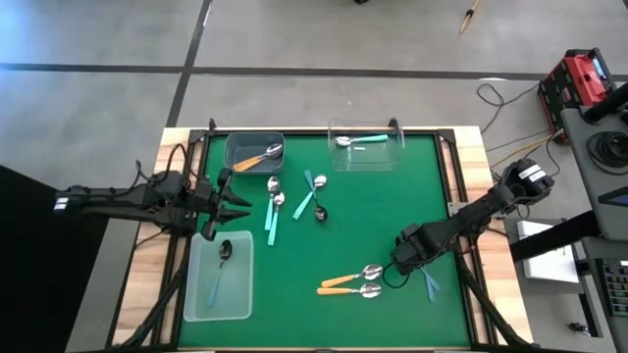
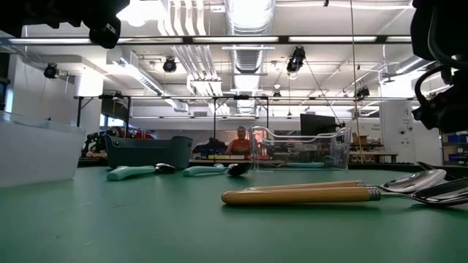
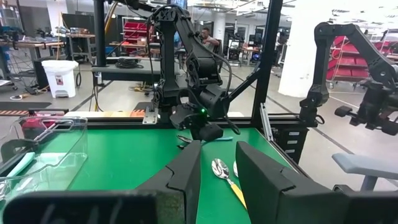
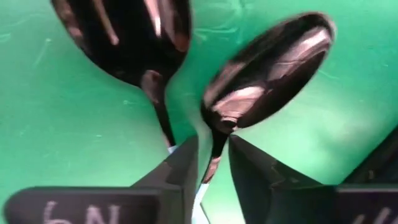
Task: Sort silverware by color (type)
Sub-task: Put the bottom dark blue spoon into the white bin
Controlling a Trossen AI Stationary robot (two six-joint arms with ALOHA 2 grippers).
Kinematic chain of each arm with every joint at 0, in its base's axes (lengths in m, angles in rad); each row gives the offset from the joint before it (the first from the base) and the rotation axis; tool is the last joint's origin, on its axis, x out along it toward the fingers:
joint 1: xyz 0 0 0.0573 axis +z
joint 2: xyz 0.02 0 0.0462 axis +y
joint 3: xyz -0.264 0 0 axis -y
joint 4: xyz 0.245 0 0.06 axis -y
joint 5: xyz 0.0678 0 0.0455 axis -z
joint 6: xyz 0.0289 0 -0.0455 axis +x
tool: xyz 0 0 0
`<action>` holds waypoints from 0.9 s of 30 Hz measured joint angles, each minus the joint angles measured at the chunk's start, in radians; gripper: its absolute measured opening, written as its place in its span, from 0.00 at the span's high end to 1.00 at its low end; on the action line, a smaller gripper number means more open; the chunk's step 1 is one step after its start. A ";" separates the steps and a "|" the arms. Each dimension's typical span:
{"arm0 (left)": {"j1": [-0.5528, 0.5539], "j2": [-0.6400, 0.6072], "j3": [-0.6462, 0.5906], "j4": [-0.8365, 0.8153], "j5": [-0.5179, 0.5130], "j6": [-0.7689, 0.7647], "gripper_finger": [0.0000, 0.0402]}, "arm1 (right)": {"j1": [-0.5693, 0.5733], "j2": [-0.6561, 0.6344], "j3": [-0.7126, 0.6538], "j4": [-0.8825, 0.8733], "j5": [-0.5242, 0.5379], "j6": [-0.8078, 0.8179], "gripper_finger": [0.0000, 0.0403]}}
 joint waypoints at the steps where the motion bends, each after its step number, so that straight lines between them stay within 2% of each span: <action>1: 0.000 0.000 0.000 0.000 0.000 0.000 0.79 | 0.000 0.000 0.000 0.007 0.005 -0.001 0.83; 8: 0.000 0.000 0.000 0.000 0.000 0.000 0.79 | 0.000 0.002 0.000 0.021 0.018 -0.004 0.96; 13: 0.000 0.000 0.000 0.000 0.000 0.000 0.79 | 0.000 0.000 0.003 0.015 0.040 -0.004 0.96; 19: 0.000 0.000 0.000 0.000 -0.001 0.000 0.79 | -0.002 0.002 0.054 -0.110 0.109 -0.010 0.97; 27: 0.000 0.003 0.000 0.001 -0.010 0.000 0.79 | -0.001 -0.024 0.114 -0.144 0.189 -0.016 0.97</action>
